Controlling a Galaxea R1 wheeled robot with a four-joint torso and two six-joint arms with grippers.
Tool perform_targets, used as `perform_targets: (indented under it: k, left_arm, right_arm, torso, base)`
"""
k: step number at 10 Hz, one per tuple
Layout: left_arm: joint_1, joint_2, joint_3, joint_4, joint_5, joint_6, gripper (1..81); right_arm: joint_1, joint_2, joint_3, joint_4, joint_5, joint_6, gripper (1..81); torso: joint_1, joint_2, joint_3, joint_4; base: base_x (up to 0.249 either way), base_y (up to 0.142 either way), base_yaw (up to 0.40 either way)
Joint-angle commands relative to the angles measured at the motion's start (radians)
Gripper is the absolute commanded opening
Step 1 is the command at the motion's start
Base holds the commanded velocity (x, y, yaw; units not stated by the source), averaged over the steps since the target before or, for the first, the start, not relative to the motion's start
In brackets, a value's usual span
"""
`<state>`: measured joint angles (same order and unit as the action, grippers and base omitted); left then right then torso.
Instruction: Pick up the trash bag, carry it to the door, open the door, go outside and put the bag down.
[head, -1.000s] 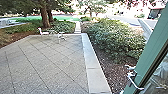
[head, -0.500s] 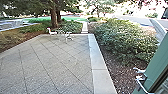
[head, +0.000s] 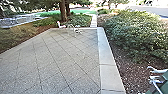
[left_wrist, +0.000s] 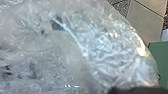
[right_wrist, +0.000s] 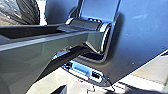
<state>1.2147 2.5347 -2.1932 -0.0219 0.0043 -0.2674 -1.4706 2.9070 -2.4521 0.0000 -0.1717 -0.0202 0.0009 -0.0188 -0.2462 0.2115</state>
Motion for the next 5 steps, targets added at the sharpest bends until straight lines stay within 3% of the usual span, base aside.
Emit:
perform_targets:
  k: [1,2,3,4,5]
  left_arm:
    - [-0.140,-0.075,-0.013,-0.038,0.129,-0.007,1.0]
    - [-0.171,-0.082,-0.014,-0.043,0.154,-0.007,1.0]
    - [-0.200,-0.092,-0.016,-0.053,0.180,-0.007,1.0]
    - [-0.218,-0.100,-0.017,-0.064,0.186,-0.007,1.0]
    - [-0.233,-0.109,-0.017,-0.075,0.195,-0.007,1.0]
  right_arm:
    - [0.022,0.010,0.016,0.005,-0.078,-0.004,81.1]
    - [0.022,0.010,0.016,0.005,-0.078,-0.004,81.1]
    - [0.020,0.010,0.018,0.005,-0.078,-0.004,81.1]
    - [0.022,0.010,0.016,0.003,-0.080,-0.004,81.1]
    - [0.020,0.010,0.016,0.003,-0.078,-0.004,81.1]
  torso:
    - [0.000,0.000,-0.088,0.033]
    - [0.000,0.000,-0.120,0.012]
    - [0.000,0.000,-0.137,0.041]
    - [0.000,0.001,-0.090,0.018]
    - [0.001,0.001,-0.111,0.020]
  base:
    - [0.000,0.000,0.000]
    - [0.000,0.000,0.000]
    - [0.000,0.000,0.000]
    - [0.000,0.000,0.000]
    - [0.000,0.000,0.000]
